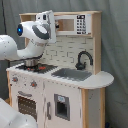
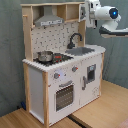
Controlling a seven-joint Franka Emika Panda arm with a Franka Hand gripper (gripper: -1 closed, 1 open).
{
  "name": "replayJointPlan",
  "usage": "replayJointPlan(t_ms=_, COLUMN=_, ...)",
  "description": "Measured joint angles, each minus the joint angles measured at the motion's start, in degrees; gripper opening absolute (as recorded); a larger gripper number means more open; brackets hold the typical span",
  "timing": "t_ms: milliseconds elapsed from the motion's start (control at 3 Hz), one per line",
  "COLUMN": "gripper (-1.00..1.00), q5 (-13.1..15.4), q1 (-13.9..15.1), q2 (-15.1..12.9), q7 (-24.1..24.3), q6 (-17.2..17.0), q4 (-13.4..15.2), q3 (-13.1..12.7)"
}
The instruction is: Play with the kitchen
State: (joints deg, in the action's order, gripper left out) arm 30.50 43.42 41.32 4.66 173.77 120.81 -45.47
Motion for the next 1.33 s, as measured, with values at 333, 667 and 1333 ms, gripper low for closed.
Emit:
replayJointPlan(t_ms=333, gripper=-1.0, q5=0.0, q1=3.17, q2=-1.77, q7=0.0, q6=0.01, q4=-3.17, q3=-3.12)
replayJointPlan(t_ms=667, gripper=-1.0, q5=0.0, q1=7.05, q2=-3.36, q7=0.0, q6=0.02, q4=-6.28, q3=-6.18)
replayJointPlan(t_ms=1333, gripper=-1.0, q5=0.0, q1=14.82, q2=-6.55, q7=0.0, q6=0.03, q4=-12.36, q3=-13.49)
